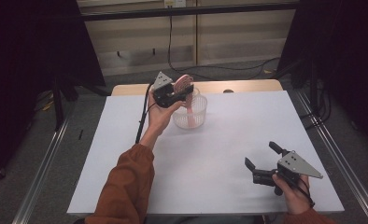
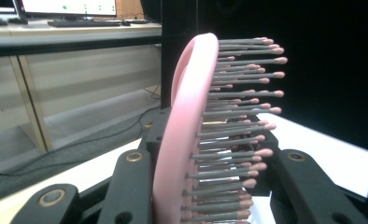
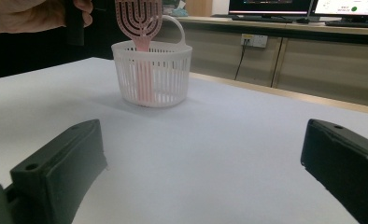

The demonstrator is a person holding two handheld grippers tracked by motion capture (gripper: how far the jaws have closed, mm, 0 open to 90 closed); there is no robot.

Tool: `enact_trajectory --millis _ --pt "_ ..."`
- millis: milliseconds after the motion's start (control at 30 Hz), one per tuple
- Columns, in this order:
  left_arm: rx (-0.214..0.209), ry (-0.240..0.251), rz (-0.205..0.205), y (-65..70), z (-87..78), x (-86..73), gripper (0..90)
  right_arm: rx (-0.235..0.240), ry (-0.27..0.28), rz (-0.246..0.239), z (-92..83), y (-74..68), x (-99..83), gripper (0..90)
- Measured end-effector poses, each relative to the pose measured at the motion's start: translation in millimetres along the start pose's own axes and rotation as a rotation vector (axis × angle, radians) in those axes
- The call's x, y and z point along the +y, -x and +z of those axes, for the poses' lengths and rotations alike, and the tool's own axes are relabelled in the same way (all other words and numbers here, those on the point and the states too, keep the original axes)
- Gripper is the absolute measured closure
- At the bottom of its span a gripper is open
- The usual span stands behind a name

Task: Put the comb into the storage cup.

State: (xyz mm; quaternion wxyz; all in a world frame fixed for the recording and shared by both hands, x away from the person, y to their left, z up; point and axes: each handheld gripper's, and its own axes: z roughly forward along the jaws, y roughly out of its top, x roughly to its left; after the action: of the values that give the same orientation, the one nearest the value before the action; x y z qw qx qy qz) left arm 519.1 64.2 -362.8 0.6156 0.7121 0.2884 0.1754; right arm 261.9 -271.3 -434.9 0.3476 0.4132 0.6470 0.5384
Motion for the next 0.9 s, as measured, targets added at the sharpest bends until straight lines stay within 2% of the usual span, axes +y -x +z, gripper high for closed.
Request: enact_trajectory --millis 100,167,300,367,400,533,567,700,900 --pt "0.004 -0.003 0.005 -1.2 -1.4 0.4 62.4 0.002 -0.002 0.001 0.1 0.1 -0.2 0.0" --pt "0.016 -0.019 0.038 -0.5 -2.2 1.6 62.2 0.002 -0.001 0.000 -0.1 -0.1 -0.1 0.0" --pt "0.021 -0.027 0.026 -2.0 -3.0 2.0 61.5 0.007 -0.003 -0.003 0.1 -0.3 -0.4 0.0" --pt "0.030 -0.034 0.040 -3.7 -4.0 2.6 61.0 0.008 -0.005 -0.007 0.6 -0.2 -0.7 0.0" --pt "0.032 -0.033 0.029 -4.6 -4.5 2.6 60.9 0.009 -0.008 -0.006 0.5 -0.2 -0.7 0.0" --pt "0.051 -0.047 0.041 -9.7 -7.8 3.1 59.5 0.011 -0.009 -0.004 0.9 0.0 -1.0 0.0" --pt "0.064 -0.061 0.063 -12.1 -9.5 3.8 58.4 0.010 -0.010 -0.003 1.0 -0.2 -1.1 0.0" --pt "0.069 -0.064 0.059 -15.2 -11.1 4.0 57.6 0.014 -0.012 -0.004 1.5 -0.4 -1.4 0.0" --pt "0.072 -0.072 0.076 -21.0 -13.7 3.1 55.4 0.016 -0.013 -0.006 2.0 -0.4 -1.6 0.0"
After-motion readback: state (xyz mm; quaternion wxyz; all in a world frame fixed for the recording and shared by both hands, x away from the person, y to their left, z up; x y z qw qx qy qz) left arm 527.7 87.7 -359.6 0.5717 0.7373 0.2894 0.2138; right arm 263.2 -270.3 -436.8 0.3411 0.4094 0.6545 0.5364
